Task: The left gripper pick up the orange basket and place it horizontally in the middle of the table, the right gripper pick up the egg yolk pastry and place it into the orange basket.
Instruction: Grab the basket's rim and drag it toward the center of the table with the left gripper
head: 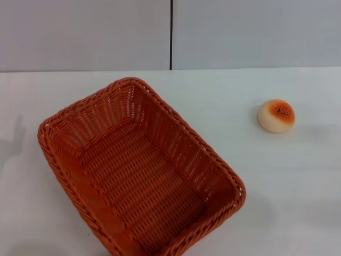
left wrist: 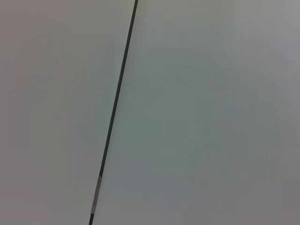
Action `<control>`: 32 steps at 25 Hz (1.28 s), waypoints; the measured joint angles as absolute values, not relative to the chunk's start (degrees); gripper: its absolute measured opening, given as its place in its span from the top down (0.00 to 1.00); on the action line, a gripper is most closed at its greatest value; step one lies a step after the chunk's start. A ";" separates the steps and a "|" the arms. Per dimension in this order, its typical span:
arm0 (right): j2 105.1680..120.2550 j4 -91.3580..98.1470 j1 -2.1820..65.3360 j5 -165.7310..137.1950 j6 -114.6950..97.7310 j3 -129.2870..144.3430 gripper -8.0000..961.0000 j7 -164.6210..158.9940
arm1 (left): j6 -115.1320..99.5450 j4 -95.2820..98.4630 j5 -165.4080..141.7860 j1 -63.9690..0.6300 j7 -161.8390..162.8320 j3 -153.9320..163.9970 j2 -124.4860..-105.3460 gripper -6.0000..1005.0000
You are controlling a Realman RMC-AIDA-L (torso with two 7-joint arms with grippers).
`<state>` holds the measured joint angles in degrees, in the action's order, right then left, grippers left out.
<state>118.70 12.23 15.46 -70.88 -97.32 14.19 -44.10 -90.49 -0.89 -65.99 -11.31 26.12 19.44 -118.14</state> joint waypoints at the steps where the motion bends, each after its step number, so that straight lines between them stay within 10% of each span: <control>1: 118.70 12.23 15.47 -70.88 -97.32 14.17 0.36 -44.12 | -90.25 -0.89 -66.00 -11.47 25.96 19.45 -118.15 0.46; 25: 118.82 12.04 13.04 -70.66 -99.68 13.66 0.36 -46.17 | -88.54 39.34 -82.43 -11.70 70.33 24.71 -117.20 0.45; 32: 118.82 12.26 12.23 -70.31 -101.03 13.54 0.36 -46.22 | -91.98 60.93 -100.74 -15.84 96.12 29.77 -113.04 0.40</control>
<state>118.82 12.26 12.23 -70.31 -101.03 13.54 -46.22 -91.98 60.93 -100.74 -15.84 96.12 29.77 -113.04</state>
